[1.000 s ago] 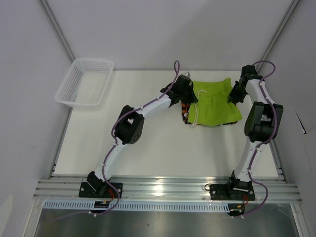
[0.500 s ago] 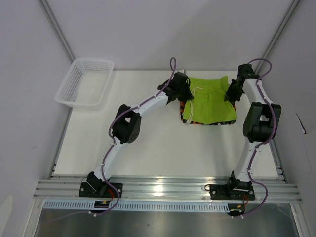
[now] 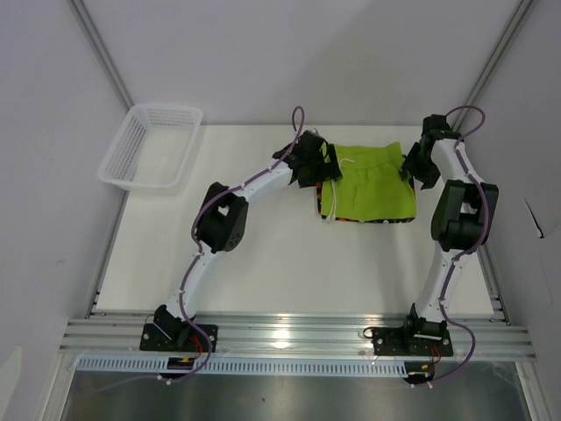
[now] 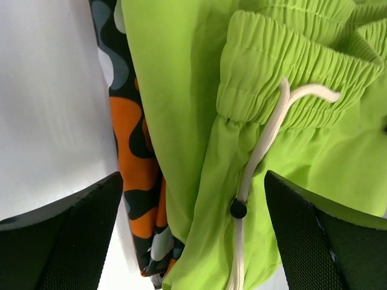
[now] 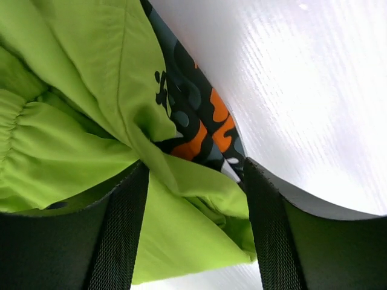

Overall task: Fold and stack the shorts
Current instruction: Neatly place the folded shorts to the corner

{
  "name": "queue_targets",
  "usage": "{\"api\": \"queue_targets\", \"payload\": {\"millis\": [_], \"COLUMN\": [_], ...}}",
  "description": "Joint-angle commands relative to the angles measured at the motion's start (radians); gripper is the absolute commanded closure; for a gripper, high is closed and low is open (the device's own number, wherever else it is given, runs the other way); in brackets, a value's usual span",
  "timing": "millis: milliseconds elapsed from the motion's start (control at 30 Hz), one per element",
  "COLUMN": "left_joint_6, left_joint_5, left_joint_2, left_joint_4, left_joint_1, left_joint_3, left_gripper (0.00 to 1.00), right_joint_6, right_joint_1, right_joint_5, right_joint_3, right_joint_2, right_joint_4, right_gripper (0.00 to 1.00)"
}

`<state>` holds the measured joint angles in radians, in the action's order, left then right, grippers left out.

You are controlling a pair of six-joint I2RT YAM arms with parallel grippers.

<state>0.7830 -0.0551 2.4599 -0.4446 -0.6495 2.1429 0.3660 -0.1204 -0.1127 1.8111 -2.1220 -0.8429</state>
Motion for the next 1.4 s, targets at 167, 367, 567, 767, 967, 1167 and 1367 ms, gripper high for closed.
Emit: {"api": "queue_targets", "payload": {"millis": [167, 367, 567, 767, 967, 1167, 1367], "left_joint_6": [-0.077, -0.131, -0.123, -0.129, -0.12, -0.148, -0.165], "left_joint_5": [0.032, 0.098, 0.063, 0.063, 0.084, 0.116, 0.116], "left_joint_2": [-0.229, -0.435, -0.66, -0.806, -0.918, -0.99, -1.084], "left_joint_4": [-0.028, -0.022, 0.066, 0.124, 0.17, 0.164, 0.15], "left_joint_1": [0.004, 0.014, 0.06, 0.088, 0.096, 0.103, 0.117], "left_joint_3": [-0.018, -0.167, -0.469, -0.678, -0.877, -0.96, -1.037], "left_gripper": [0.01, 0.01, 0.01, 0.01, 0.01, 0.01, 0.01], "right_joint_6": [-0.022, 0.004, 0.171, 0.341, 0.41, 0.335, 0.251], "right_joint_1": [0.034, 0.057, 0.099, 0.103, 0.105, 0.117, 0.117], "right_joint_5": [0.025, 0.45, 0.875, 1.024, 0.95, 0.9, 0.869], "right_joint_3": [-0.041, -0.196, -0.211, -0.177, -0.162, -0.124, -0.179], "right_joint_2": [0.26, 0.35, 0.197, -0.043, -0.209, -0.214, -0.052], "right_joint_4": [0.097, 0.353, 0.556, 0.757, 0.827, 0.739, 0.693], "right_gripper": [0.37, 0.41, 0.42, 0.43, 0.42, 0.33, 0.24]}}
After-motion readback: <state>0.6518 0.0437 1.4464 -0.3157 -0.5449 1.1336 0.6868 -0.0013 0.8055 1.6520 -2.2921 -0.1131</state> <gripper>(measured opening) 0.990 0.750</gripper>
